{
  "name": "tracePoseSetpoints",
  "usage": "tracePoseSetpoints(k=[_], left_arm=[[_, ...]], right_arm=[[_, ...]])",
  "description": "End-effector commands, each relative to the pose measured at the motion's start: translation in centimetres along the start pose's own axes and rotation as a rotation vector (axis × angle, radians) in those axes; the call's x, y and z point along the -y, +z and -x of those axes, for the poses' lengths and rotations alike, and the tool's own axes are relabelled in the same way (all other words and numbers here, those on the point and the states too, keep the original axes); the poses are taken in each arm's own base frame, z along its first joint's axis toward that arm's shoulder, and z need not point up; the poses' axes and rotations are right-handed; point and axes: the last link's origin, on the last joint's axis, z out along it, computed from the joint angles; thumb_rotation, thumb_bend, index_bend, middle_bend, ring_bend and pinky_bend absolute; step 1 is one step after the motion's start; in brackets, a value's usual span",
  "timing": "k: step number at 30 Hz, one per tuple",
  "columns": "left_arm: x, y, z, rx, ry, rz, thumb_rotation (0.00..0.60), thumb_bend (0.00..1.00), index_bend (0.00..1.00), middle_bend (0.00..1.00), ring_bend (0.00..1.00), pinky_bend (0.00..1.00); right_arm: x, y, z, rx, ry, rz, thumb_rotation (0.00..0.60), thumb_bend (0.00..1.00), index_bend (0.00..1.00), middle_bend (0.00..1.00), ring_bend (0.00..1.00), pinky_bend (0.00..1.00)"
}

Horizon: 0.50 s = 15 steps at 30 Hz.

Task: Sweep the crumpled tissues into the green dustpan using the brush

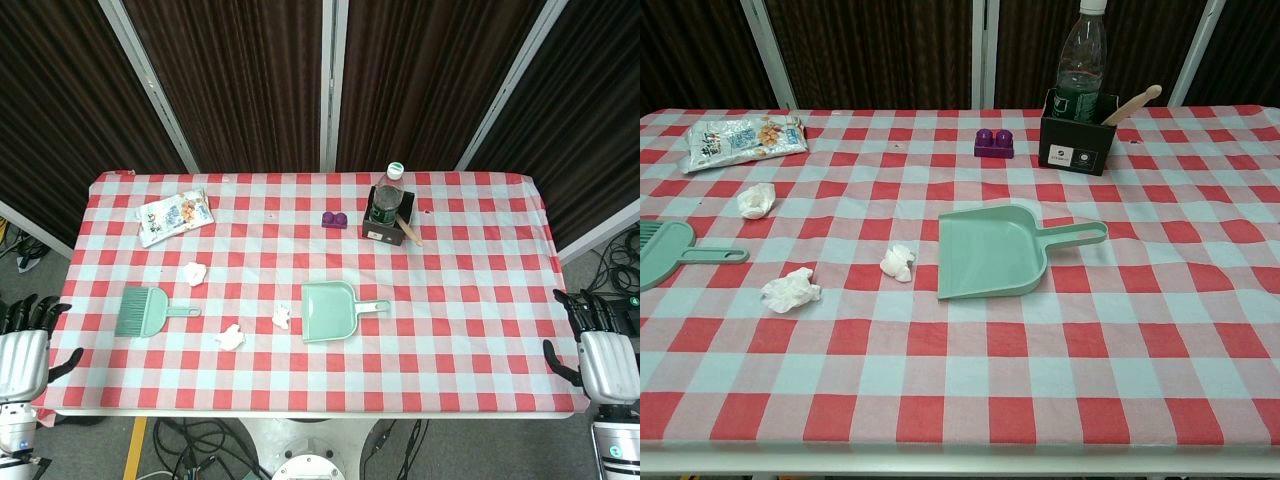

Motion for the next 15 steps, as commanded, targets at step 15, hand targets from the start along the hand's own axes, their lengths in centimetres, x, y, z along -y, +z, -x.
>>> tracePoseSetpoints(k=[15], left_arm=[[0.33,0.02,0.58,0.057,0.083,0.006,0.6,0.19,0.26,0.17,0.09,0.12]], right_arm=[[-0.16,-0.33,0.01,0.006,0.002,-0.011,0.6,0.33,0.11,0.19,0.03,0.06]])
